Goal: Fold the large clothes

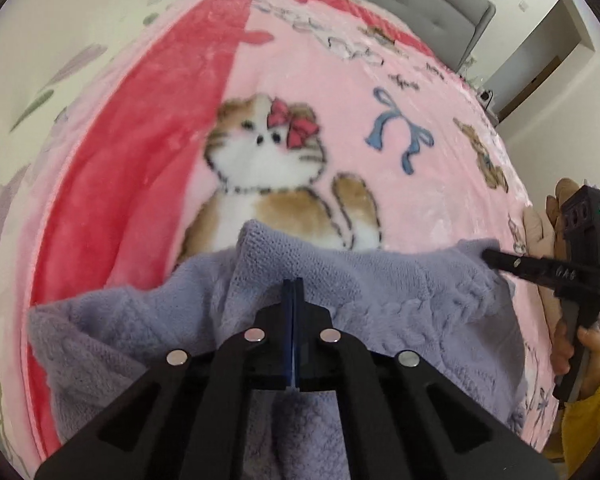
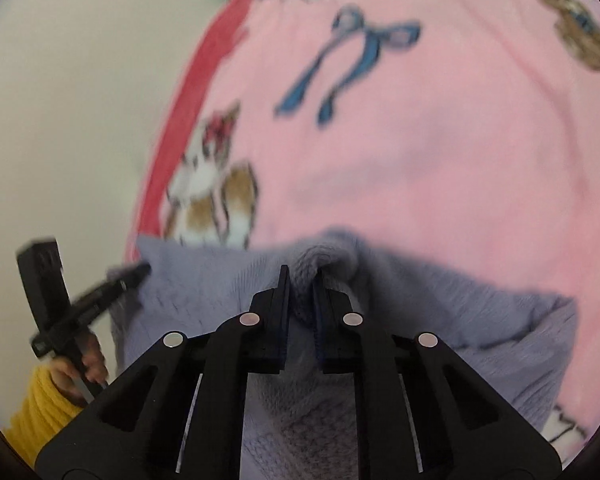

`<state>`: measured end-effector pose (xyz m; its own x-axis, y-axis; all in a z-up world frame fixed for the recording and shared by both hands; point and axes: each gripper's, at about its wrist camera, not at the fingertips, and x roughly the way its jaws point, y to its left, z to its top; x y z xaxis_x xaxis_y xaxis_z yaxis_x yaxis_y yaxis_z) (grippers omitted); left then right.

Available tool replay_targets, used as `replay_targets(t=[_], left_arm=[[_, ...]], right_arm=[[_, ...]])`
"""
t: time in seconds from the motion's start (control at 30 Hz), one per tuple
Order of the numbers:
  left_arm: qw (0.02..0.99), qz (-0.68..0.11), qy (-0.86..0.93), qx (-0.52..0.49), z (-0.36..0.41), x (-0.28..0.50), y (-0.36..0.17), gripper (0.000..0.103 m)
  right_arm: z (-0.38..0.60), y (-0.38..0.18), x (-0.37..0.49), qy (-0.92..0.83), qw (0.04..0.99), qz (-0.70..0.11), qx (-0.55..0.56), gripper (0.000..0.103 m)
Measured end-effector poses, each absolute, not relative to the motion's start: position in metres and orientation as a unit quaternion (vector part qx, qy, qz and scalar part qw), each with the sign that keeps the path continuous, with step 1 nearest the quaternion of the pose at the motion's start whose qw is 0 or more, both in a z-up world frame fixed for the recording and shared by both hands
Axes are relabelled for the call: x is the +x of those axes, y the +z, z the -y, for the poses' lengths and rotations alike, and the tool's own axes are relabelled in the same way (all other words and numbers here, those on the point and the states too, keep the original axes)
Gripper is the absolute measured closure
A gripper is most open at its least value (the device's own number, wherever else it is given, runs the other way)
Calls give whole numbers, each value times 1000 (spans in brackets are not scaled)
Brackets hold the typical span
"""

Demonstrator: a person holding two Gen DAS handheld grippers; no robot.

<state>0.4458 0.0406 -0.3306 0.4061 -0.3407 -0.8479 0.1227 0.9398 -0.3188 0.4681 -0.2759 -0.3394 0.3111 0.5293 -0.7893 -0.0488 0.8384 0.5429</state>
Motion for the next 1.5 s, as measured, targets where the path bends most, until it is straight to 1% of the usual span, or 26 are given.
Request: replay_targets(t=[0.07, 0.13, 0.2, 0.33, 0.4, 0.47, 0.57, 0.63, 0.67, 0.7, 0.77, 0.87, 1.0, 1.03, 1.07, 1.1, 1.17, 1.2, 1.27, 1.33, 1.4, 1.43, 1.47, 1.5], left_arm=[[843, -514, -123, -98, -38, 450, -326, 103], [852, -505, -103, -95, -36, 458, -322, 103], [845, -520, -89, -85, -33, 468, -327, 103], [842, -531, -82, -49, -30, 478, -336, 103], [847, -522, -95, -33, -28, 475, -336, 103], [855, -508, -103, -28, -29, 469, -333, 103], [875, -469, -109, -43, -37, 453, -317, 103], [903, -414, -96, -67, -47, 428, -299, 103], [912, -392, -89, -80, -50, 415, -293, 103], [914, -387, -84, -82, -49, 407, -289, 103], [911, -393, -91, -86, -43, 386, -286, 101], [881, -452, -119, -72, -24, 359, -299, 101], [866, -480, -137, -40, -1, 317, -317, 101], [862, -487, -139, -24, 5, 309, -324, 100], [860, -490, -141, -19, 7, 303, -331, 97], [858, -493, -141, -15, 9, 297, -337, 97], [860, -492, -133, -21, 7, 295, -345, 97], [858, -495, -131, -38, 4, 297, -350, 97], [858, -495, -134, -39, 1, 299, -357, 96], [861, -490, -135, -21, 2, 299, -358, 96], [863, -486, -133, -26, 1, 294, -349, 96], [865, -482, -133, -38, -1, 290, -342, 94], [868, -472, -143, -67, -6, 282, -332, 86], [870, -457, -159, -94, -11, 274, -325, 81]], right_arm=[[278, -329, 478, 177, 794, -543, 209, 94], [276, -325, 491, 163, 798, -550, 184, 94], [273, -333, 501, 145, 790, -571, 171, 95], [270, -352, 503, 130, 786, -584, 156, 95], [271, -361, 500, 122, 781, -593, 154, 94], [278, -362, 494, 122, 780, -588, 175, 88], [283, -340, 472, 131, 814, -538, 175, 70], [283, -320, 444, 120, 849, -490, 158, 63], [284, -315, 431, 126, 857, -472, 165, 62], [284, -310, 417, 130, 863, -456, 172, 59], [279, -306, 388, 145, 868, -440, 180, 59], [261, -311, 351, 159, 862, -455, 155, 59], [238, -324, 315, 159, 853, -479, 134, 59], [232, -328, 306, 150, 856, -482, 112, 53], [228, -331, 301, 148, 856, -484, 100, 50], [225, -337, 297, 141, 856, -490, 88, 49], [219, -352, 294, 125, 849, -510, 60, 50], [218, -356, 294, 119, 850, -512, 45, 50], [214, -361, 294, 112, 851, -513, 19, 50], [214, -361, 295, 107, 848, -519, 20, 49], [219, -350, 291, 108, 851, -512, 47, 48], [222, -343, 287, 110, 855, -503, 60, 41], [226, -333, 278, 121, 862, -485, 79, 36], [228, -323, 268, 135, 871, -464, 90, 32]])
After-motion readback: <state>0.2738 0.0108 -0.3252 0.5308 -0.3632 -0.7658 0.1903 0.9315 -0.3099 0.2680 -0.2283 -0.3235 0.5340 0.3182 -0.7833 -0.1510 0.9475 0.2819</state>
